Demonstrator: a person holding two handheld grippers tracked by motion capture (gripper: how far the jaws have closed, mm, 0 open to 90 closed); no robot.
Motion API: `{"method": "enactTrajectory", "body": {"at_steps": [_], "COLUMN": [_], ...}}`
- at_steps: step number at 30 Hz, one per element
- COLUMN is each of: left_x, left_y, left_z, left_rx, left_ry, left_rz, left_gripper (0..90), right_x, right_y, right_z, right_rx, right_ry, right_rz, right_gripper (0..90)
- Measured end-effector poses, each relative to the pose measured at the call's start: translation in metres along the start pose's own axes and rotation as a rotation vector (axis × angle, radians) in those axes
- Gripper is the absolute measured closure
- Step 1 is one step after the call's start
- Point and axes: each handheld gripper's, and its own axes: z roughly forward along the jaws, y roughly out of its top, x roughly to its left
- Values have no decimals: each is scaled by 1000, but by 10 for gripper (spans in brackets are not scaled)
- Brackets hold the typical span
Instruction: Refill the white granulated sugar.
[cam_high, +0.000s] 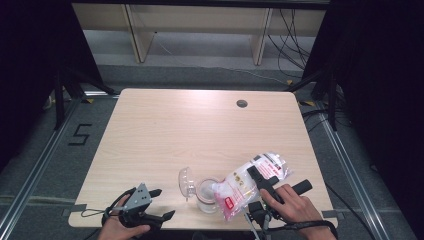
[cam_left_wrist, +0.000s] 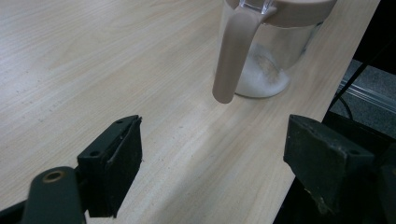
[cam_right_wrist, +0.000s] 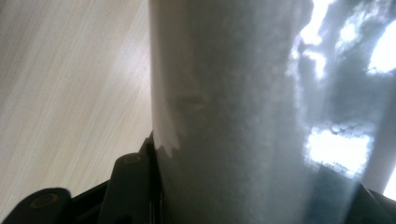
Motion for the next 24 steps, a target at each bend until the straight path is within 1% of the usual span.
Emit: {"method": "enactTrajectory", "body": {"at_steps": [1,3,5,7,9,10,12,13,14,20,21,22,23,24], "left_x": [0,0,-1,0,-1,-1,-1,0,0,0,-1,-1,0,0], "left_y": [0,-1,-1,0,-1,-1,-1,0,0,0,0,0,0,0], "left_z": [0,1,1,1,1,1,1,0,0,0,0,0,-1,-1], "left_rx": [-4,-18,-17,-14,-16,-17,-17,-9,-13,-11,-18,-20,-16,-16], "left_ry": [-1,-5,-5,-5,-4,-4,-4,0,-4,1,6,1,1,1], "left_rz": [1,-15,-15,-6,-13,-14,-14,-2,-4,-6,-11,-10,10,10], "left_gripper": [190,190,190,190,190,189,190,190,190,190,190,190,190,190], "right_x": [2,1,1,0,0,-2,-1,0,-1,-1,-1,-1,0,0], "right_y": [0,-1,-1,-2,-2,-2,-3,-3,-4,-4,-4,-3,-3,-3], "right_z": [-1,-1,-2,-2,-2,-2,-3,-3,-3,-3,-3,-3,-3,-3], "right_rx": [14,5,11,10,12,-2,8,20,16,17,16,17,15,15], "right_ry": [2,0,-4,-5,-7,-17,-7,-7,-6,-8,-6,-3,-3,-3], "right_rz": [28,17,25,17,17,-9,9,26,16,18,18,17,13,13], "right_gripper": [540,540,541,541,541,541,542,542,543,543,543,543,544,544]}}
